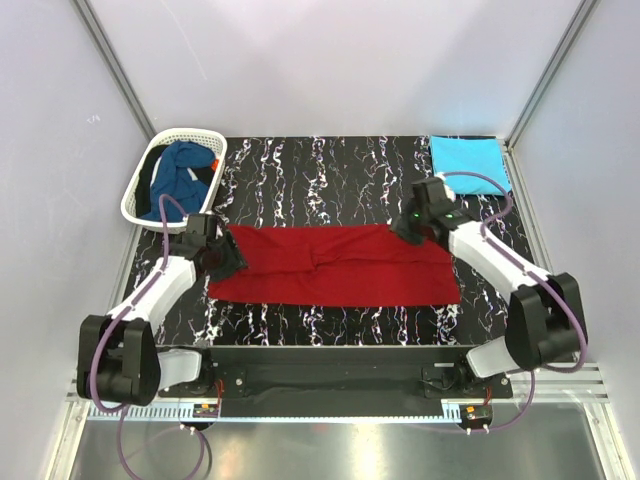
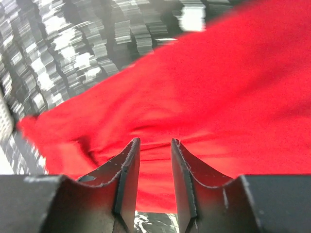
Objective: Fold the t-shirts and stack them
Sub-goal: Fold the tshirt
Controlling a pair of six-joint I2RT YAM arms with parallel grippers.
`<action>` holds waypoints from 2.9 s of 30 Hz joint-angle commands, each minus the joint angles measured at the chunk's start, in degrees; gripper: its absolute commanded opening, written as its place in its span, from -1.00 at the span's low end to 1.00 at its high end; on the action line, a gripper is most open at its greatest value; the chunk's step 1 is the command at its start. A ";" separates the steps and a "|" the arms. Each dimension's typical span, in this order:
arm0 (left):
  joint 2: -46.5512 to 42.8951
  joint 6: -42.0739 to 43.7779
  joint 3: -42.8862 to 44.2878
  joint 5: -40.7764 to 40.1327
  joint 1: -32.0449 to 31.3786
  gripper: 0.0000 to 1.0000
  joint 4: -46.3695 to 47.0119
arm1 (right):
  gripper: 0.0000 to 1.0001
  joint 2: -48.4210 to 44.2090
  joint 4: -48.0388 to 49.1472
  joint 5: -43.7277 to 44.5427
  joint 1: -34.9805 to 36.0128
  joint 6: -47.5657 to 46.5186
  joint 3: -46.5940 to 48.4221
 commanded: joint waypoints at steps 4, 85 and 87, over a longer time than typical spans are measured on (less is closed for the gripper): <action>2.60 -1.88 -2.97 4.60 0.13 0.11 9.31 | -0.18 -7.31 -9.92 4.39 -8.41 10.03 -6.41; 43.12 8.49 36.83 -13.50 1.35 -0.20 -3.94 | -1.00 21.95 5.37 -6.60 -28.98 -6.05 0.79; 44.34 8.23 37.63 -13.32 1.71 -0.19 -4.29 | -1.00 21.17 4.75 -4.24 -29.33 -5.70 0.71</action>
